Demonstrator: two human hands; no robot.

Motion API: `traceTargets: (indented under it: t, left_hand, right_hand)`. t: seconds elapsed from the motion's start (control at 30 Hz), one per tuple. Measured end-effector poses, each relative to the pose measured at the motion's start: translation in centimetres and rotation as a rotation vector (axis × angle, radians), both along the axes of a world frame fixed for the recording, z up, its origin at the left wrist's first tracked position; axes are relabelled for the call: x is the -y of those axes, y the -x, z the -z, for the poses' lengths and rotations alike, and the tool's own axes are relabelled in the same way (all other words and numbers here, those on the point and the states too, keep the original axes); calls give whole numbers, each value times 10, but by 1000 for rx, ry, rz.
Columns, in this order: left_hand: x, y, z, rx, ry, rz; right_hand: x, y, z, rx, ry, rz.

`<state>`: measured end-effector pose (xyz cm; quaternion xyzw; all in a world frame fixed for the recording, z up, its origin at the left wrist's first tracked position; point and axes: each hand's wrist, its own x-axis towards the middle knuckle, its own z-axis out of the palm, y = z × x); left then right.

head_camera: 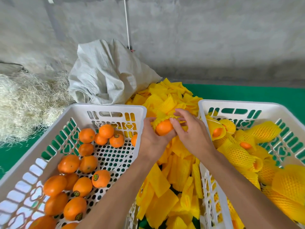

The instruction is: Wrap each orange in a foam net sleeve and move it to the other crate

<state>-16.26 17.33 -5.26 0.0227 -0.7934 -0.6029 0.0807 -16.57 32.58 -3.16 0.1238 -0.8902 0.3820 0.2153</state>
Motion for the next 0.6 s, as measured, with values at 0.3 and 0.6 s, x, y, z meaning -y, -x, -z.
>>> traceTargets:
  t: [0.3,0.6]
  left_hand:
    - [3,-2,-2,22,-31,66]
    - [1,-2,-9,-30,41,-51]
  right_hand:
    - [-3,0,1,52,-99,-15]
    - [-5,-7,-13,-383,-302,58]
